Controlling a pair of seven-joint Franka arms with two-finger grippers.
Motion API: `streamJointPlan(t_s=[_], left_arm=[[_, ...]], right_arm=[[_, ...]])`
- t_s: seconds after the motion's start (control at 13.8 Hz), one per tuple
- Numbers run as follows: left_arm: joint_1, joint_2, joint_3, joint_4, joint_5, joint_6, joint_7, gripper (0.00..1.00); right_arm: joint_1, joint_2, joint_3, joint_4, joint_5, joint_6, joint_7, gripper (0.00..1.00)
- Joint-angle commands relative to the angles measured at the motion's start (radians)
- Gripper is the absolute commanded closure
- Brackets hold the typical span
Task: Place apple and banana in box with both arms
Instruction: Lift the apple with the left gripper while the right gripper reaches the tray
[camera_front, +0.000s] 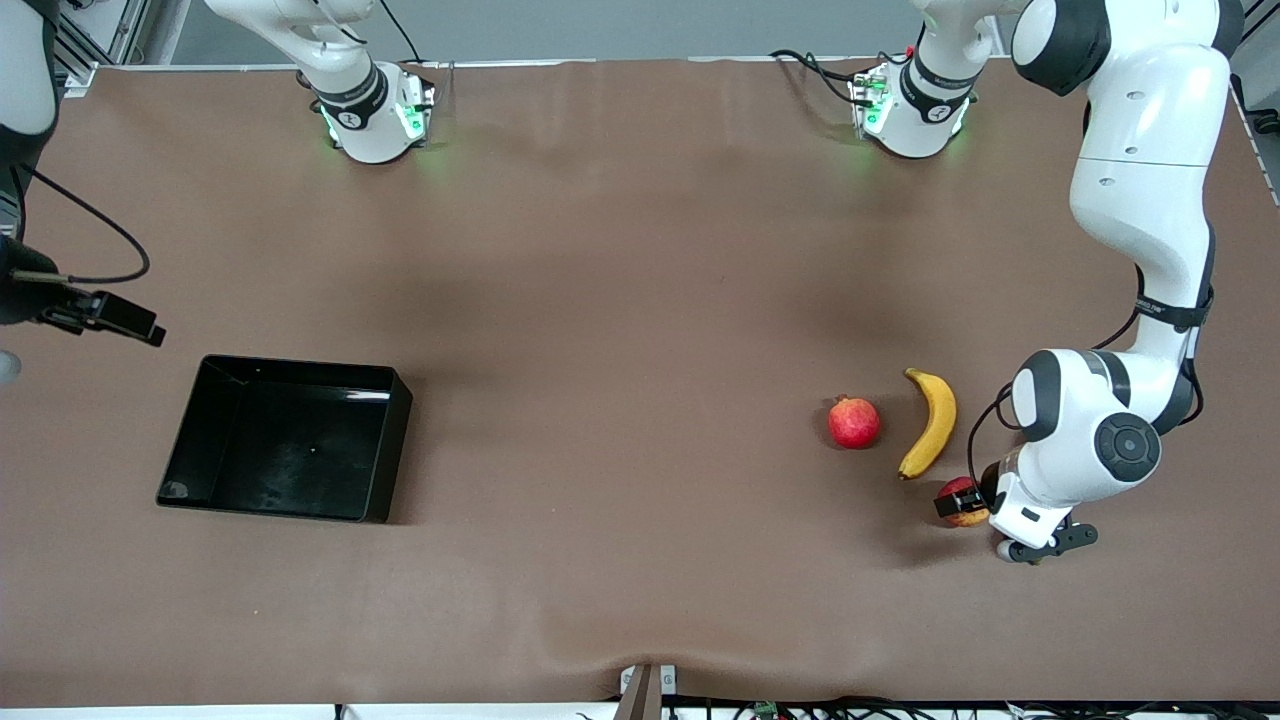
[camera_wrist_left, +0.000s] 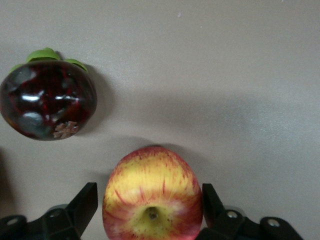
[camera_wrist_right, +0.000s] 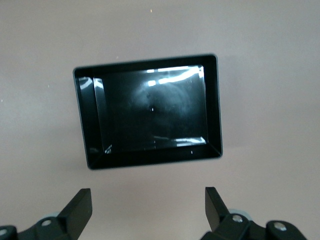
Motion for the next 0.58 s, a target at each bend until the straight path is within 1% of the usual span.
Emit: streamJointPlan(t_s=[0.0,0.07,0.29,0.43,0.51], left_arm=[[-0.006,-0.018,-0.003,0.019,0.006,-0.009,0.002,0.98],[-0.005,-0.031,-0.007,0.014,0.006,-0.024,0.002,1.0],[-0.014,-0.114,-0.011,0.009,0.006,-0.157,-0.004,1.0],[-0.019,-0.178,-0.04,0.0,0.004,-0.231,-0.014,1.0],[-0.023,-0.202,-0.042,0.0,0.004,-0.285,-0.027,1.0]], right_arm=[[-0.01,0.05,0.007,0.042,-0.017,0.048,0.009,0.0],[-0.012,0.065,0.007,0.042,-0.017,0.078,0.009,0.0],[-0.021,0.145,0.007,0.042,-0.019,0.129,0.009,0.0],[-0.022,0.206,0.007,0.042,-0.019,0.187,0.007,0.0],[-0.039,0.228,0.007,0.042,-0.016,0.209,0.007,0.0]])
